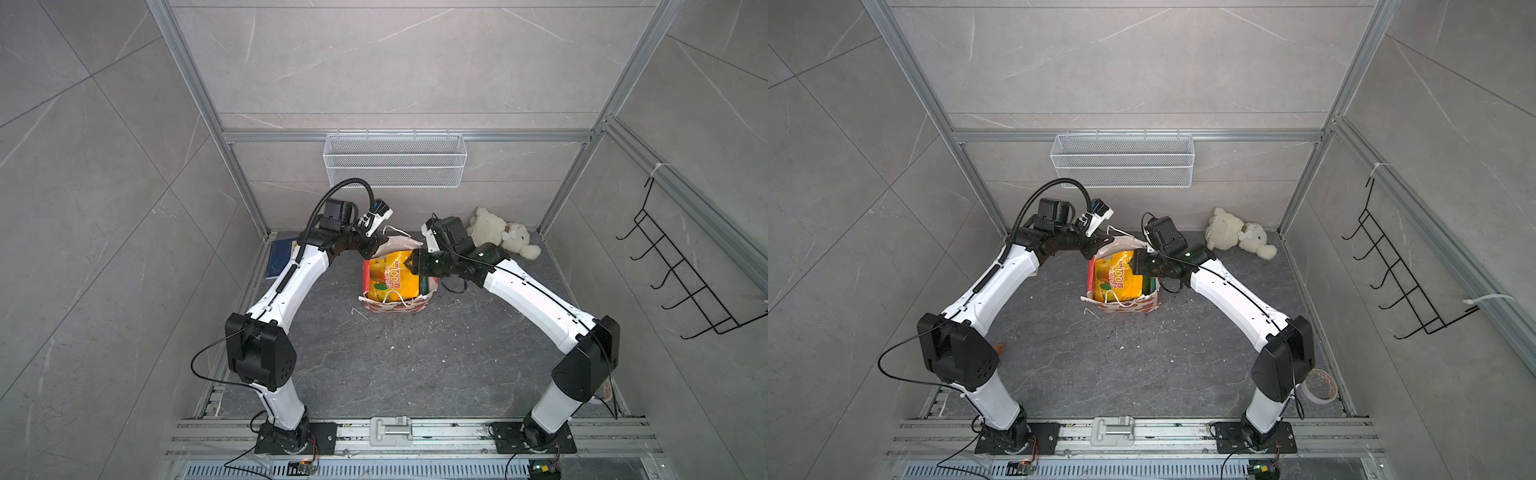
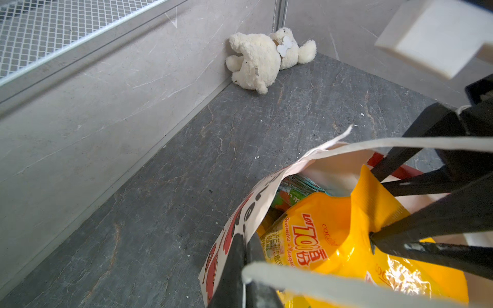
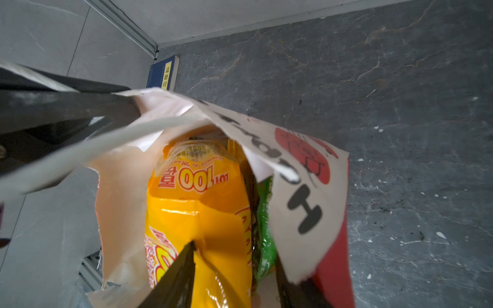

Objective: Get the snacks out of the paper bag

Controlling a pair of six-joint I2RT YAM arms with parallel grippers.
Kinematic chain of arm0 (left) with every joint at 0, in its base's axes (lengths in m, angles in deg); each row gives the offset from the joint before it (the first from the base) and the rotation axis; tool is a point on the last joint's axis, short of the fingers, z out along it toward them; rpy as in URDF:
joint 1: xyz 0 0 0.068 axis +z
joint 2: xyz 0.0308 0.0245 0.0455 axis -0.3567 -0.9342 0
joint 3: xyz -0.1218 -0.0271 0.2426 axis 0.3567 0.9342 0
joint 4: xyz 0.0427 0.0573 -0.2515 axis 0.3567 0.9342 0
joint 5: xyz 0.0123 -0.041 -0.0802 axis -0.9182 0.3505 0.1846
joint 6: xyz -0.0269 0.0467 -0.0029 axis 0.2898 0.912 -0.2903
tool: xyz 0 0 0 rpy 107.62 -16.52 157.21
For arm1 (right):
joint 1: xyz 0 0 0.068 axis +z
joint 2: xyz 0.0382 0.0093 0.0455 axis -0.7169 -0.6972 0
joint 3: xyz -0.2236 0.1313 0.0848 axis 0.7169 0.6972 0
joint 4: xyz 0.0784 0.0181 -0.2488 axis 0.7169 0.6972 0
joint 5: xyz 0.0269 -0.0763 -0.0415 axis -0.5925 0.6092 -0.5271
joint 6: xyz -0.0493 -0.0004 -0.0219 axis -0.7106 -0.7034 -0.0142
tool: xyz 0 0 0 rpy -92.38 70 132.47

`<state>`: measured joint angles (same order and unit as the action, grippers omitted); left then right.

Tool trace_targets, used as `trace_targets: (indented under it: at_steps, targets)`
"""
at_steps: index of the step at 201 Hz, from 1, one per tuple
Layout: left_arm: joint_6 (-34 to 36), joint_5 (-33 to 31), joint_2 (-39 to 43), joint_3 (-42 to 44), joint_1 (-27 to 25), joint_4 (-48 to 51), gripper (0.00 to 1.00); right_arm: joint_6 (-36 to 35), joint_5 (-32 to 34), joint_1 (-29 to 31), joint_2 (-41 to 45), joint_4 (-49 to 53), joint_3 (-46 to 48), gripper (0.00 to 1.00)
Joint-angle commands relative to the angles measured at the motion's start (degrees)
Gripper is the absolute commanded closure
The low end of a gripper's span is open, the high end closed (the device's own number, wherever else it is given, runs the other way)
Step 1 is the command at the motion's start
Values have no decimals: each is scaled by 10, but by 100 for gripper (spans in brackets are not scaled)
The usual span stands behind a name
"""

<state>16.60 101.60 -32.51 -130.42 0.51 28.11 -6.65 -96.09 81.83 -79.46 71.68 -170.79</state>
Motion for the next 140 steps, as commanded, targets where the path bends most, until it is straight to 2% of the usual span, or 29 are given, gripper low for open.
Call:
trace_targets:
  at_steps: [1,38,73,92,110,130,140]
  targets:
    - [8,45,50,-7,-6,-78,100,4,-34,0,17,-23,19,49]
    - [12,48,61,19,-10,-86,100,4,-55,7,30,-57,45,56]
    - [4,54,67,34,-10,-87,100,0,-61,9,33,-52,38,79]
    - [4,57,77,58,-11,-102,100,-6,-72,10,37,-64,42,83]
    - [-1,61,81,64,-10,-100,100,-8,-84,12,41,-65,37,94]
    - [-2,64,88,75,-11,-101,100,-21,-102,16,52,-82,41,100]
    - [-3,62,92,85,-11,-110,100,-29,-124,17,56,-99,46,100]
